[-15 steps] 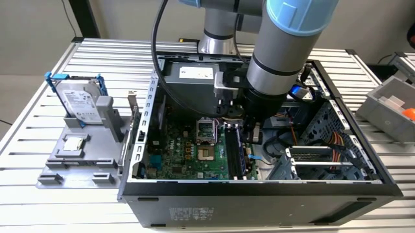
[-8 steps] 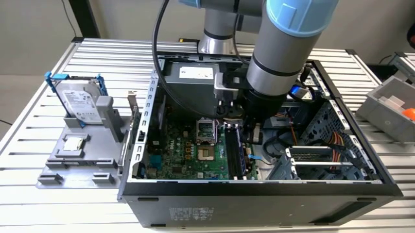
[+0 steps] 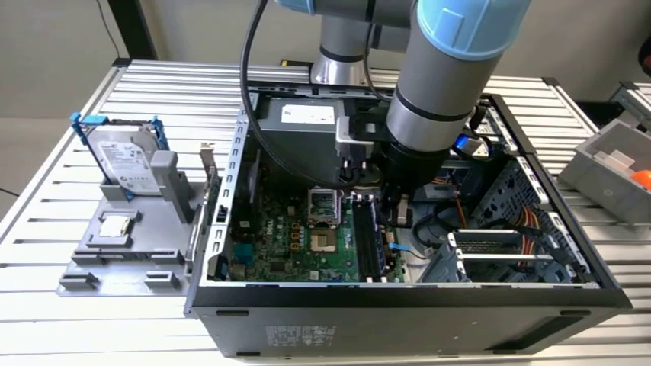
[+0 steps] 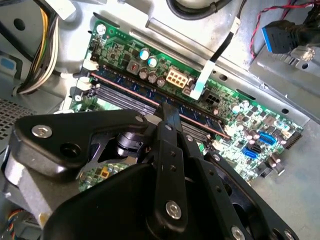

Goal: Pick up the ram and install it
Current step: 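Press down the ram until it locks into place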

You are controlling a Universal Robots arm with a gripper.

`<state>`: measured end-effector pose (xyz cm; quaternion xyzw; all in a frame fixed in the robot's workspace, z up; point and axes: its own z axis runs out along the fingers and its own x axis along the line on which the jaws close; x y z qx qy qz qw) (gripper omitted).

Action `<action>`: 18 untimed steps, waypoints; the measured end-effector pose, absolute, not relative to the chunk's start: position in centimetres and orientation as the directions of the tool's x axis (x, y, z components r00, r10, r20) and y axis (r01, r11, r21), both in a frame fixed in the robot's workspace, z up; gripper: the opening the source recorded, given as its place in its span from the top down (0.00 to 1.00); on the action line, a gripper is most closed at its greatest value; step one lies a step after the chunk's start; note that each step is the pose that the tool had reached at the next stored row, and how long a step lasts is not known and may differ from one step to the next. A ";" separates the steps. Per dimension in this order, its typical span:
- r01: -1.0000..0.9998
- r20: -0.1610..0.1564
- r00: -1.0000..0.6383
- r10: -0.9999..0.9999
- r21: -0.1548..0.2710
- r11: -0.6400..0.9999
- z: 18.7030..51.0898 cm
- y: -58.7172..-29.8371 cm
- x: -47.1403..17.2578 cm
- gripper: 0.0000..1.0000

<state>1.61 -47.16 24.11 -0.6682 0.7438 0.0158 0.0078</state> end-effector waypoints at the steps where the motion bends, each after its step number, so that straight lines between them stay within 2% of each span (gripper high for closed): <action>1: -0.994 -0.033 -0.107 -0.994 0.013 0.107 24.1 -47.2 1.6 1.00; 18: -0.994 -0.032 -0.107 -0.994 0.014 0.107 23.2 -47.2 1.6 1.00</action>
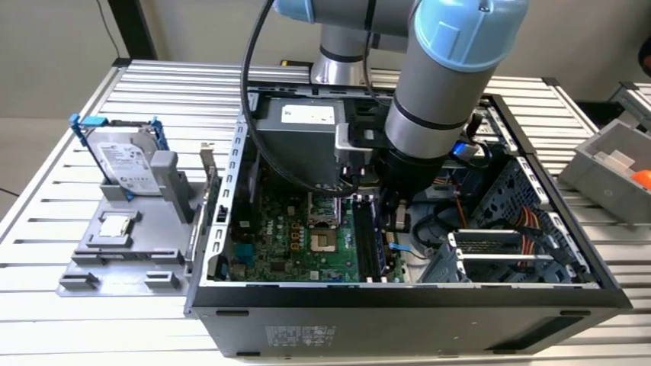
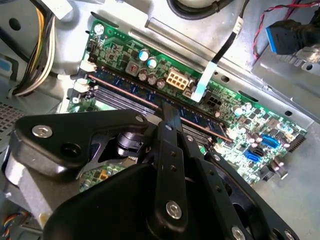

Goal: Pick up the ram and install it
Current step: 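Press down the ram until it locks into place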

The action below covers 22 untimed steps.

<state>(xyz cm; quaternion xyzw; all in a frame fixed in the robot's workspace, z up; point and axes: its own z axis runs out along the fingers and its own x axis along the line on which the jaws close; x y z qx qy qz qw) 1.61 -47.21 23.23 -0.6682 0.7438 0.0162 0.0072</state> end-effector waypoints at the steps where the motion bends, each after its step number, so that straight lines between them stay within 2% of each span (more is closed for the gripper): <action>1: -0.994 -0.032 -0.107 -0.994 0.014 0.107 23.1 -47.2 1.6 1.00; 22: -0.994 -0.030 -0.107 -0.994 0.016 0.107 22.0 -47.2 1.6 1.00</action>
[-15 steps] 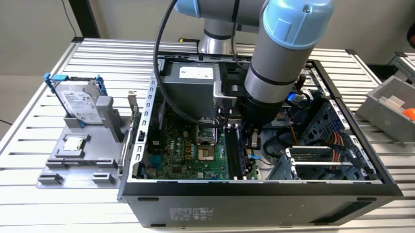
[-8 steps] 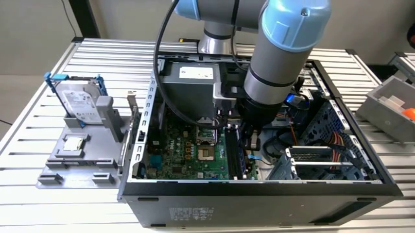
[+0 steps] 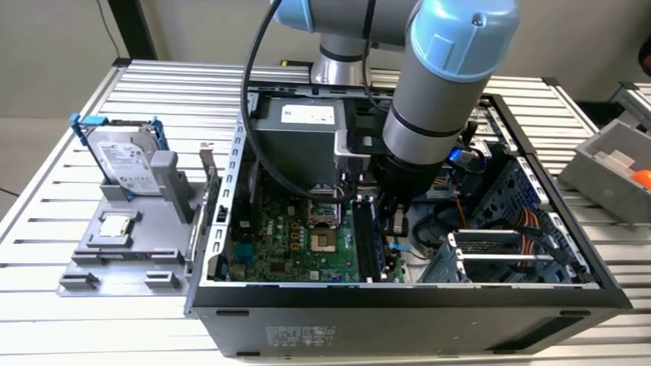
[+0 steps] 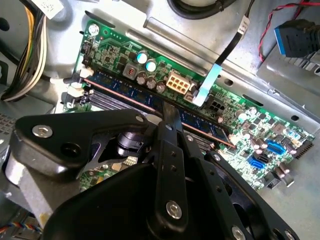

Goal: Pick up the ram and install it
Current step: 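Press down the ram until it locks into place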

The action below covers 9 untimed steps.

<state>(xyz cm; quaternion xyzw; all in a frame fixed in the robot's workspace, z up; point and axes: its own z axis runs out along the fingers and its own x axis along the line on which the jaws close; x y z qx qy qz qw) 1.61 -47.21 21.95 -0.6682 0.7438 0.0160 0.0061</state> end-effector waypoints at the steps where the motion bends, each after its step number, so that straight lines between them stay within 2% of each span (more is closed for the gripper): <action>1: -0.994 -0.030 -0.107 -0.994 0.016 0.107 22.0 -47.2 1.6 1.00; 9: -0.994 -0.031 -0.107 -0.994 0.016 0.107 22.6 -47.2 1.6 1.00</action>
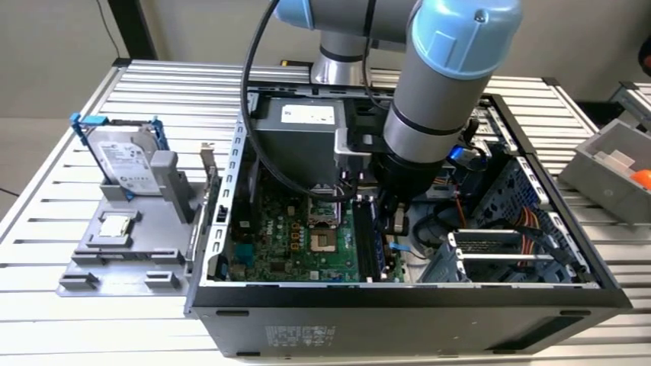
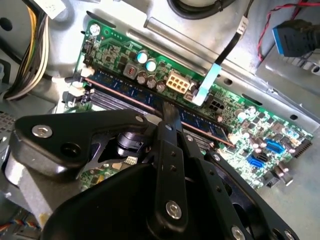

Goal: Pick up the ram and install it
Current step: 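Press down the ram until it locks into place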

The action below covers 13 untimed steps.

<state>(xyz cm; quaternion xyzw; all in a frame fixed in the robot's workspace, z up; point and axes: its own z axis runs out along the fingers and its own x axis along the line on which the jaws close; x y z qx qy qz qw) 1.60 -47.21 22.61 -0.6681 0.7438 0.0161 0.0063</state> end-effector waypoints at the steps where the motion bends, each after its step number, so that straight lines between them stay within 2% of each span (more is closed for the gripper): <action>1: -0.994 -0.031 -0.107 -0.994 0.016 0.107 22.7 -47.2 1.6 1.00; 13: -0.994 -0.028 -0.107 -0.994 0.026 0.107 23.8 -47.2 1.6 1.00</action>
